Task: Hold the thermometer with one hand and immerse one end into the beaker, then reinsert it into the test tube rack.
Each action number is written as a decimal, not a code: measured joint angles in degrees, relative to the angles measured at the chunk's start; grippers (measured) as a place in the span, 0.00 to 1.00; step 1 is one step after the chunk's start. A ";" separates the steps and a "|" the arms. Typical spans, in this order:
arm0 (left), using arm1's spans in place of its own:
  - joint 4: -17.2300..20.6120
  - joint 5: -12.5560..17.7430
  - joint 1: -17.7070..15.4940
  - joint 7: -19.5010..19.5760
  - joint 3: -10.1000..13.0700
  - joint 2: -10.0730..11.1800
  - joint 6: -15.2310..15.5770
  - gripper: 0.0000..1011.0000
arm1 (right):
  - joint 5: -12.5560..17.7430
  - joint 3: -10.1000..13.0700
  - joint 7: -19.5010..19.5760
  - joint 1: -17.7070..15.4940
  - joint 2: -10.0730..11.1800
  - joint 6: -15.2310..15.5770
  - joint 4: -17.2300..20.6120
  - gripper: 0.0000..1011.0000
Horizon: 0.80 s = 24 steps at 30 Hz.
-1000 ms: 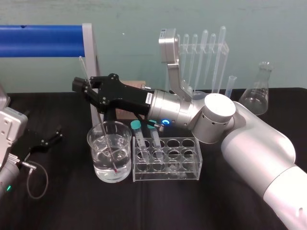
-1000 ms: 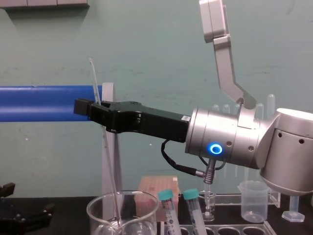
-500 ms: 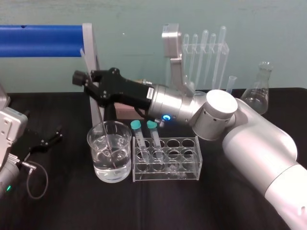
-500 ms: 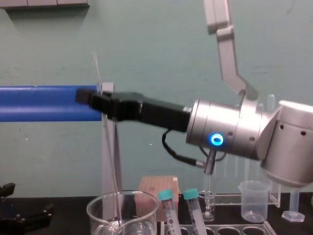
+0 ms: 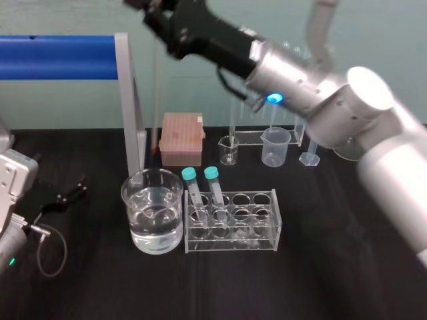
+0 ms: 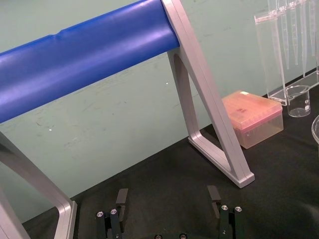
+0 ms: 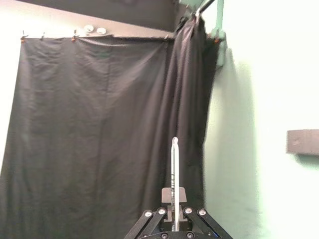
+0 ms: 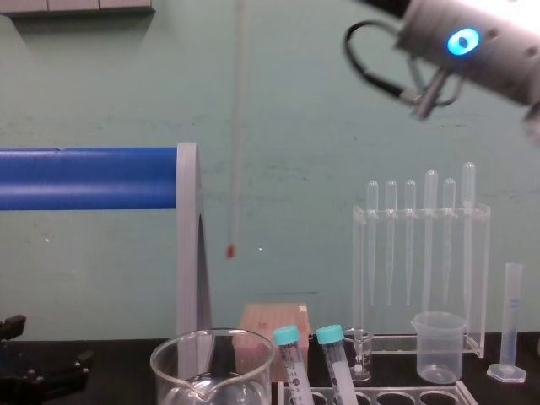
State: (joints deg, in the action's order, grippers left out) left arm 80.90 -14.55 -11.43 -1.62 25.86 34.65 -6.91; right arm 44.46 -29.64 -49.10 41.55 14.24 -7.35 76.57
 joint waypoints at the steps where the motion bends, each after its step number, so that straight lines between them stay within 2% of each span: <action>1: 0.00 0.00 0.00 0.00 0.00 0.00 0.00 1.00 | 0.04 0.36 0.59 -0.32 0.75 0.07 1.07 0.06; 2: 0.00 0.00 0.00 0.00 0.00 0.00 0.00 1.00 | 0.04 1.09 1.81 -1.10 2.36 0.29 3.14 0.06; 4: 0.00 0.00 0.00 0.00 0.00 0.00 0.00 1.00 | 0.01 1.77 3.10 -1.95 3.97 0.61 4.91 0.06; 5: 0.00 0.00 0.00 0.00 0.00 0.00 0.00 1.00 | -0.01 2.36 4.15 -2.94 5.62 1.02 6.61 0.06; 7: 0.00 0.00 0.00 0.00 0.00 0.00 0.00 1.00 | -0.02 2.91 5.20 -4.25 7.53 1.65 8.49 0.06; 8: 0.00 0.00 0.00 0.00 0.00 0.00 0.00 1.00 | 0.15 3.39 6.13 -5.67 9.39 2.44 10.09 0.06; 12: 0.00 0.00 0.00 0.00 0.00 0.00 0.00 1.00 | 1.24 4.23 7.35 -8.36 12.33 4.00 12.92 0.06; 14: 0.00 0.00 0.00 0.00 0.00 0.00 0.00 1.00 | 2.69 4.84 7.99 -11.01 14.69 4.99 15.07 0.06; 18: 0.00 0.00 0.00 0.00 0.00 0.00 0.00 1.00 | 3.91 5.14 8.70 -13.57 16.69 5.40 16.50 0.06; 24: 0.00 0.00 0.00 0.00 0.00 0.00 0.00 1.00 | 4.18 4.74 9.22 -15.45 17.79 5.06 15.58 0.06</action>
State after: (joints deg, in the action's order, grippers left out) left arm 80.90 -14.55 -11.43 -1.62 25.86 34.64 -6.91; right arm 48.64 -24.90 -39.88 26.09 32.03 -2.29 92.15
